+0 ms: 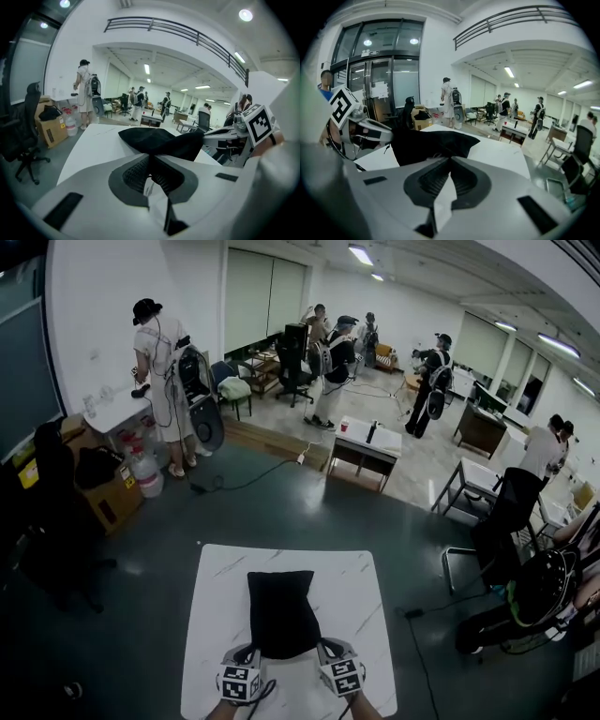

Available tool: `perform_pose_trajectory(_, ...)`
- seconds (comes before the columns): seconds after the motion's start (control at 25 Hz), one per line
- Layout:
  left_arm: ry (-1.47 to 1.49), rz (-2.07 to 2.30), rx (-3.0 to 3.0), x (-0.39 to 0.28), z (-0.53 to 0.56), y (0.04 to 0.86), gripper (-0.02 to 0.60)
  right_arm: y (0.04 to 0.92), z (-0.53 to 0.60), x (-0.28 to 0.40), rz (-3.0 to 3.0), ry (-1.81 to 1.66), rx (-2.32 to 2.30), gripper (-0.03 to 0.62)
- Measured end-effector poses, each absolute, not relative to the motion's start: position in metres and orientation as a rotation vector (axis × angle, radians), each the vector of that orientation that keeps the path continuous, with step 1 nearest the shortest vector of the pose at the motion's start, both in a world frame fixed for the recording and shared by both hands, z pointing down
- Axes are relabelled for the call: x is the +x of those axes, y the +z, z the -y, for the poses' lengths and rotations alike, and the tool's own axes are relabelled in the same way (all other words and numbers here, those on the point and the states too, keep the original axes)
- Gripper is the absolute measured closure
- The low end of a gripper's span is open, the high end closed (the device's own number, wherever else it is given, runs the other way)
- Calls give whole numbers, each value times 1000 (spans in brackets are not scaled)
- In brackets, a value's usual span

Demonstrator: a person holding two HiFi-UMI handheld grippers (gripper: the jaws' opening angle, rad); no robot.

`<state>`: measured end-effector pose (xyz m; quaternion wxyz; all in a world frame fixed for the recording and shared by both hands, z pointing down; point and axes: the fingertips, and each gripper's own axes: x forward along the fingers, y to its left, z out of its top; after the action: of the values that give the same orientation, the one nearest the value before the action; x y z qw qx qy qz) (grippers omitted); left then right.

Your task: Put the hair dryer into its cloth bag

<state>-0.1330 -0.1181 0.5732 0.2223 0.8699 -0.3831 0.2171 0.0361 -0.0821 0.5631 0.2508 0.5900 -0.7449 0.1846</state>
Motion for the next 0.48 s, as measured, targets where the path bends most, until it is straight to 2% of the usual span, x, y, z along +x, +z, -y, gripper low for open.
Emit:
perform_pose_trajectory(0.28,654,1109,2446,-136,90,593,558,590,58,32,2037,501,1583,571)
perform_pose_trajectory(0.48,671,1129,2496,-142,89,568,549,579,54,37,2054,477,1575,569)
